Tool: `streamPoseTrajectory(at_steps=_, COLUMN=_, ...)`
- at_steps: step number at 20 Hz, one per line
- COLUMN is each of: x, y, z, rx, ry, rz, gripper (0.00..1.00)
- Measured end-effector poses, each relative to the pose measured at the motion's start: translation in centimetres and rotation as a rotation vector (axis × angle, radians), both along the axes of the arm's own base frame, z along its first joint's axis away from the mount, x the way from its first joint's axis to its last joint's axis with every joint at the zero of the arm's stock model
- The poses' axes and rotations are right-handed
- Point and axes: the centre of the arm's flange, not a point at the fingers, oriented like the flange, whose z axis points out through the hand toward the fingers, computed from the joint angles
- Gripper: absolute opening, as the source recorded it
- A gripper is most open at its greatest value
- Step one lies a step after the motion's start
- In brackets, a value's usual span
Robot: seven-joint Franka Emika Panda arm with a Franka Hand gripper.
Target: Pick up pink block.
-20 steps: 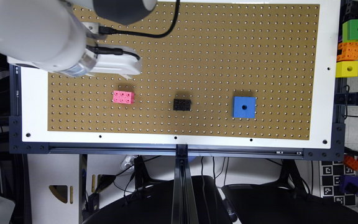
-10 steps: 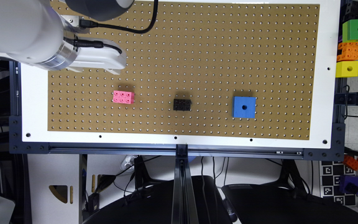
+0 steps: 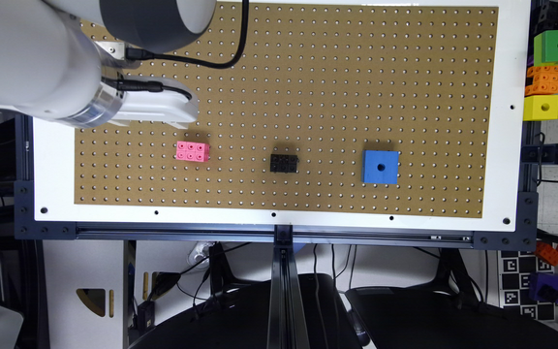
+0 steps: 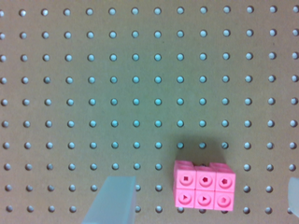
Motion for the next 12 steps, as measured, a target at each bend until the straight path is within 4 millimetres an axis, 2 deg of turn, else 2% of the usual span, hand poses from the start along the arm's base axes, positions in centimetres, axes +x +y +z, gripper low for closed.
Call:
streamPoseTrajectory(at_steps=4, x=0.7, y=0.0, z=-3.1, rx=0.006, ry=0.008, rz=0.003, gripper=1.0)
streamPoseTrajectory(at_steps=7, x=1.2, y=-0.1, z=-3.7, rx=0.008, ry=0.012, rz=0.004, gripper=1.0)
streamPoseTrajectory(at_steps=12, x=3.0, y=0.6, z=-6.7, rx=0.018, ry=0.008, rz=0.011, gripper=1.0)
